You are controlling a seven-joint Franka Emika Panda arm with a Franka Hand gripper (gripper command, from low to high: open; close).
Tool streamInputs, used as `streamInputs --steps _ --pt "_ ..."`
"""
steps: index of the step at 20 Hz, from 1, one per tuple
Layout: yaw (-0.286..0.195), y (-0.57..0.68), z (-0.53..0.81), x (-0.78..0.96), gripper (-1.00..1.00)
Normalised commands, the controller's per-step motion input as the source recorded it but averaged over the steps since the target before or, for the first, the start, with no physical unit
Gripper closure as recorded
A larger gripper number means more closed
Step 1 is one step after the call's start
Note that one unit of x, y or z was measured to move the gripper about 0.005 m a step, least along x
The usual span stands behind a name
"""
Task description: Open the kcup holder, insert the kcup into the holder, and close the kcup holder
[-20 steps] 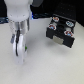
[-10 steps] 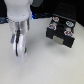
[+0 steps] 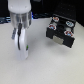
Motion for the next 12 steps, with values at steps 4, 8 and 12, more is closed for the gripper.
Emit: streamInputs --steps 4,8,12 --pt "-0.006 0.50 0.82 0.15 1.00" --pt "0.004 0.57 0.80 0.12 1.00" --pt "0.011 0.65 0.70 0.10 1.00"
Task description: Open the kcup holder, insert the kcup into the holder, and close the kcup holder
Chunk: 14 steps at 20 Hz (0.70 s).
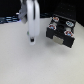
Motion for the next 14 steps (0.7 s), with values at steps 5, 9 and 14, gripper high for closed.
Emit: streamInputs --steps 5,9,14 --pt "0.019 0.65 0.52 0.08 1.00" --pt "0.019 0.64 0.46 0.09 1.00" --pt "0.014 0.65 0.43 0.10 1.00"
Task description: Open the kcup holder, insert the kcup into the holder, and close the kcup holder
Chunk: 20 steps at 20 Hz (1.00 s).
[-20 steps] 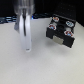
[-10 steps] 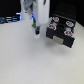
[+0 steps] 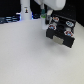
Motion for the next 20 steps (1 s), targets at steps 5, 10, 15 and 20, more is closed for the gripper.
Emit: streamInputs --steps 5,10,15,20 --pt "0.012 0.65 0.31 -0.01 1.00" --pt "0.023 0.64 0.18 -0.02 1.00" --pt "0.030 0.63 0.05 -0.05 1.00" --pt "0.041 0.59 -0.01 -0.07 1.00"
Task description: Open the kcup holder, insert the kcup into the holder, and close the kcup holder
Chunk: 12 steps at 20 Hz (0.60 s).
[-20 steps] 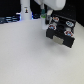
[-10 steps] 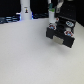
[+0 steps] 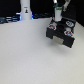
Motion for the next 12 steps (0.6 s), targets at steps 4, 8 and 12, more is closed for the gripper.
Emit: streamInputs --steps 4,8,12 --pt "0.052 0.52 -0.07 -0.06 1.00" --pt "0.034 0.32 -0.12 0.00 1.00" --pt "0.038 0.29 -0.17 0.06 1.00"
